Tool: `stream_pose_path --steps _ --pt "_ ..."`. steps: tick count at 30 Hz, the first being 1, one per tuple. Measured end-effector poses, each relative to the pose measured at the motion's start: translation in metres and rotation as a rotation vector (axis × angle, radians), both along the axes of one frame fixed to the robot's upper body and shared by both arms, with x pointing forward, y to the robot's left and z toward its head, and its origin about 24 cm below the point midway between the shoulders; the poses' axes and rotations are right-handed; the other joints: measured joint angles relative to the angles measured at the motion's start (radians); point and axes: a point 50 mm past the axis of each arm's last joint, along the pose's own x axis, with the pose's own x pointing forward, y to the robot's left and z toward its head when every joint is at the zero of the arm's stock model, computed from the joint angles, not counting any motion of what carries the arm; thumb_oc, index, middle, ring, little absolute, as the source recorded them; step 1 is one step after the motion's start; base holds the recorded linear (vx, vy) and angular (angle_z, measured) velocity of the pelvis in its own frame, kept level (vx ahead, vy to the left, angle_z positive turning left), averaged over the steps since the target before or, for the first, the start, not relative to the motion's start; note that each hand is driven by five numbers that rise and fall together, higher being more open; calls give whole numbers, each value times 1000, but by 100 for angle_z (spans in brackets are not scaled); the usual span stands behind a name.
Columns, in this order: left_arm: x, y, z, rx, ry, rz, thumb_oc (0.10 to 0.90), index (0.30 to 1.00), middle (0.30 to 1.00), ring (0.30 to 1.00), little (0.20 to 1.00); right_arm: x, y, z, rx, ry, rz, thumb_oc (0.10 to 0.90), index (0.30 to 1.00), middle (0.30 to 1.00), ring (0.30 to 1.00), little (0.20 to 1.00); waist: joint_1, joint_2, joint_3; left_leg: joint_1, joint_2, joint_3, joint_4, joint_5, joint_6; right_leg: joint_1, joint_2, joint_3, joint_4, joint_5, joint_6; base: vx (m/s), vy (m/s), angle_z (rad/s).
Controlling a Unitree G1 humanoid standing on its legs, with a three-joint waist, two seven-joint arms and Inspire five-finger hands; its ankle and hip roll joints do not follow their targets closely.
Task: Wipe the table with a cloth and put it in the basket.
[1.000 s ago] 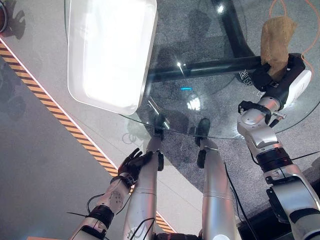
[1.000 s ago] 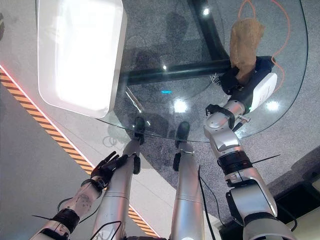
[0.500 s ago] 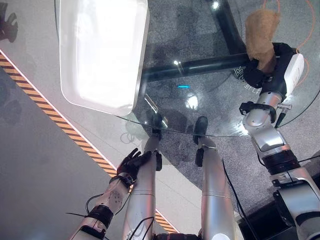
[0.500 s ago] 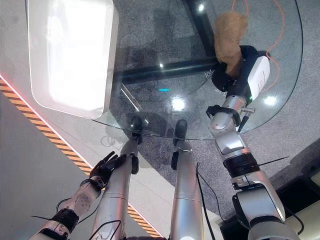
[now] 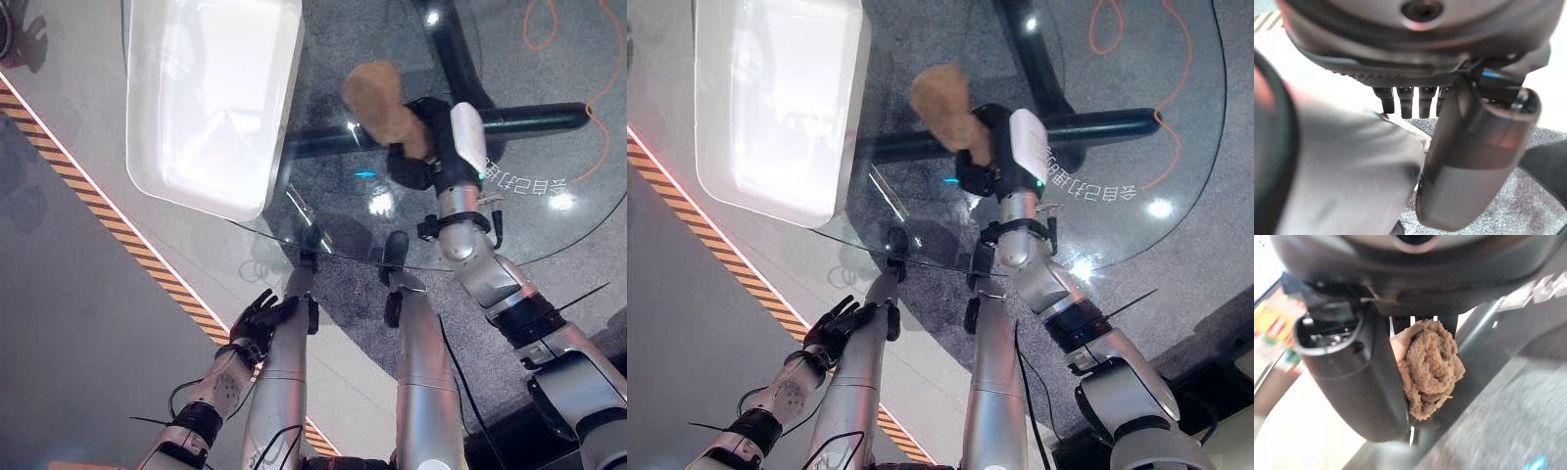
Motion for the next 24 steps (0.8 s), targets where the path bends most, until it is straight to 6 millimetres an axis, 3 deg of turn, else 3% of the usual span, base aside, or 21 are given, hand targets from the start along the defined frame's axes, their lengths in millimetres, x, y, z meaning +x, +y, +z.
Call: stream_pose_path --steps 6,24 --pt "1 -2 1 -2 -5 -9 800 900 900 900 900 -3 19 -9 -47 61 99 100 300 300 300 200 11 0 0 -3 -8 -11 0 3 4 0 -11 -14 14 -7 -5 0 -2 7" --pt "1 -2 1 -2 -5 -10 800 900 900 900 900 -4 17 -8 -169 130 171 100 300 300 300 200 9 0 0 -4 -12 -11 4 4 5 1 -16 -16 16 -8 -3 0 0 0"
